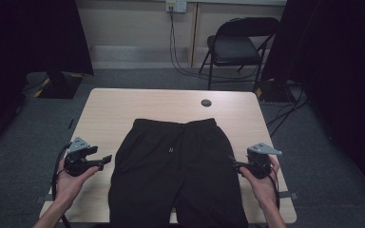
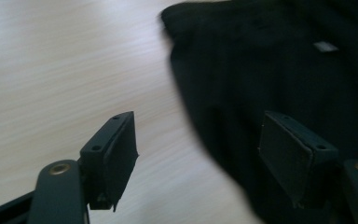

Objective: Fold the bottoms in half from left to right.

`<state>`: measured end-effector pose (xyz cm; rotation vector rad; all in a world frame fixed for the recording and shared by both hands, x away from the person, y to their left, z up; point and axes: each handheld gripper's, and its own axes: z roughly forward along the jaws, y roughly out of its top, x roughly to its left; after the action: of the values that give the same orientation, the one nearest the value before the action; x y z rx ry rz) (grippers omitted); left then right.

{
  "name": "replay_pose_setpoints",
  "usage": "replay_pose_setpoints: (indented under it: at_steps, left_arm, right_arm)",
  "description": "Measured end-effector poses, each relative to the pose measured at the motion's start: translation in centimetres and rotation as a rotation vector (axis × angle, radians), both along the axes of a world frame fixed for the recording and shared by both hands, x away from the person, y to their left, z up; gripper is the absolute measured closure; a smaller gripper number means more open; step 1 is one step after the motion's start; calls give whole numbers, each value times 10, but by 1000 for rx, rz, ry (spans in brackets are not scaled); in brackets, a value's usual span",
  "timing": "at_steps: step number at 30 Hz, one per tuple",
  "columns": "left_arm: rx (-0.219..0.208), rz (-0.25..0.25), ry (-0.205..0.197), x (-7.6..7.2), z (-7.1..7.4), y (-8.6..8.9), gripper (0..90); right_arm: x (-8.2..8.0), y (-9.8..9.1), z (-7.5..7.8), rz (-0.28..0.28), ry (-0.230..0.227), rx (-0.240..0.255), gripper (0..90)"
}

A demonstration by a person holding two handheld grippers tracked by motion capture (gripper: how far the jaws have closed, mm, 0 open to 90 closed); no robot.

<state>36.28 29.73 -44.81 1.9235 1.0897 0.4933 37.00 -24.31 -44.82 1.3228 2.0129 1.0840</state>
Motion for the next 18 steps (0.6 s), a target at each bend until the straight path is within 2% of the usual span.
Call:
replay_pose_setpoints:
  at_steps: [2,3,4,5,6,7,9,11,13,14,17,18]
  left_arm:
    - [10,-42,3,-3,1,-13,322]
    - [10,-42,3,-3,1,-13,329]
    - [27,-94,15,-3,0,-26,333]
    - [36,-124,27,-2,-2,-33,345]
    - [36,-124,27,-2,-2,-33,354]
    - [63,-179,60,0,-8,-45,355]
    - [88,-209,83,3,-15,-53,379]
    - [107,-209,102,8,-22,-56,385]
    - [119,-209,115,13,-30,-54,384]
    - [123,-213,133,15,-33,-54,383]
    - [185,-185,178,20,-41,-52,378]
    - [189,-187,159,19,-43,-51,375]
  right_arm:
    - [-5,18,5,50,-10,-3,179]
    - [-5,18,5,50,-10,-3,179]
    - [-9,39,7,115,-5,-11,180]
    - [-12,49,7,147,1,-15,181]
    - [-14,60,6,178,12,-17,181]
    - [-15,71,4,212,21,-24,183]
    - [-17,92,-2,267,44,-43,183]
    - [-15,110,-11,317,74,-72,179]
    - [-11,125,-20,348,101,-105,177]
    - [-7,130,-25,357,117,-106,178]
    - [3,142,-37,368,138,-134,175]
    - [7,144,-41,367,146,-148,174]
